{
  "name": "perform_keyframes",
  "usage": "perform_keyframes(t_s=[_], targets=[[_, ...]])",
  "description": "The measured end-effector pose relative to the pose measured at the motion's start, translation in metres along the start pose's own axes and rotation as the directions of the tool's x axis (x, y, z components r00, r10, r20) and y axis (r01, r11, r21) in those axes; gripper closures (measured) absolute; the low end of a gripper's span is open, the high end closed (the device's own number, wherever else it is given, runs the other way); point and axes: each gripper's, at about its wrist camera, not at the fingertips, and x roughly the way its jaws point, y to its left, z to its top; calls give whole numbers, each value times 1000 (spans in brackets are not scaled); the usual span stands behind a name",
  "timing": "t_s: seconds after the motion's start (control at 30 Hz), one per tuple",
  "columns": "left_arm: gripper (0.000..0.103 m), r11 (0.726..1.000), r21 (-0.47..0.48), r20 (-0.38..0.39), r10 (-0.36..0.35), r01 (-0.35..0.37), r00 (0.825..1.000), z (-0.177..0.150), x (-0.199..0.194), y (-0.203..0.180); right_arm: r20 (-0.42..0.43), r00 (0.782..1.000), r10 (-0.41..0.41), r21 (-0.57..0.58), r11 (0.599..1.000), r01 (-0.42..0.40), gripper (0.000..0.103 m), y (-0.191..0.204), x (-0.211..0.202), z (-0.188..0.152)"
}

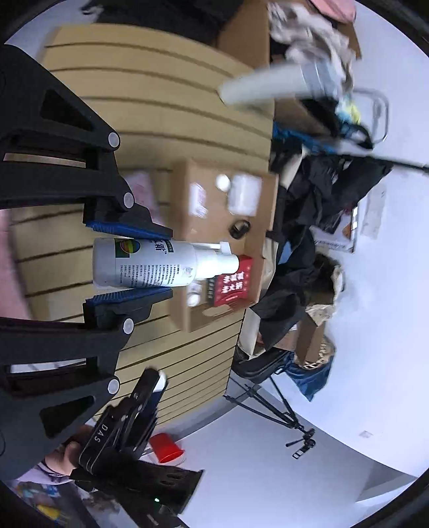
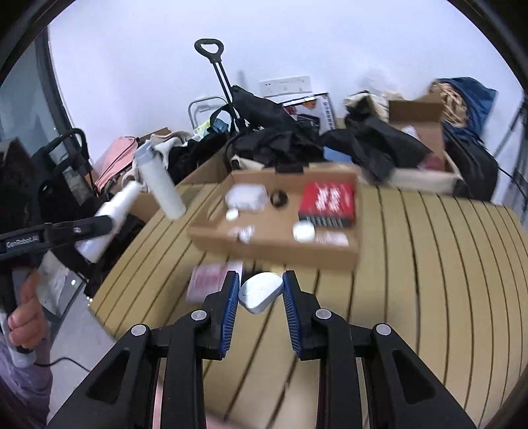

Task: Organize objects
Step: 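Carry both items over the tray and open both tools to release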

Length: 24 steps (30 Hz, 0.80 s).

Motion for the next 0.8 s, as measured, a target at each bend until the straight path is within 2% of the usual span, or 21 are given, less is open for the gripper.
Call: perform_keyframes(t_s=[0.07, 0.2, 0.3, 0.4, 0.47, 0.5, 0.57, 0.63, 0.67, 0.7, 0.73, 0.8], targets=[[79, 999, 6, -38, 33, -32, 999, 22, 48, 0, -26, 1000, 10, 16, 1000, -10, 73, -9, 34, 27], [79, 999, -37, -119, -7, 2, 993, 43, 135, 5, -98, 994, 41, 106, 994, -31, 73, -42, 114, 82], [79, 998, -63, -158, -17, 7, 987, 44, 196, 7, -142, 990, 21, 129, 992, -2, 73, -62, 169, 111], [79, 994, -107, -211, -6, -17, 977, 35, 235, 14, -185, 983, 9, 125, 992, 15, 73, -73, 216, 127], [74, 993, -114, -207, -24, 1, 978, 27, 246, 17, -205, 979, -6, 114, 993, 30, 73, -77, 243, 132], [70, 998, -68, -171, -28, 16, 985, 24, 242, 14, -216, 976, -8, 108, 994, 32, 73, -78, 258, 135], [40, 999, -22, -138, -32, 29, 990, 24, 235, 12, -239, 971, -27, 84, 995, 48, 71, -78, 279, 139], [39, 1000, -12, -98, -30, 29, 995, 27, 222, 16, -258, 964, -70, 57, 994, 88, 55, -79, 295, 139], [37, 999, -15, -87, -34, 33, 996, 28, 216, 19, -248, 966, -69, 63, 994, 87, 49, -81, 298, 139], [36, 999, -25, -77, -36, 34, 996, 30, 208, 24, -243, 969, -47, 78, 995, 68, 38, -83, 298, 139], [34, 999, -30, -72, -28, 26, 997, 32, 203, 28, -227, 973, -30, 92, 994, 52, 32, -85, 295, 139], [34, 1000, -25, -59, -5, 4, 998, 37, 192, 32, -190, 981, -37, 94, 994, 56, 30, -86, 284, 140]])
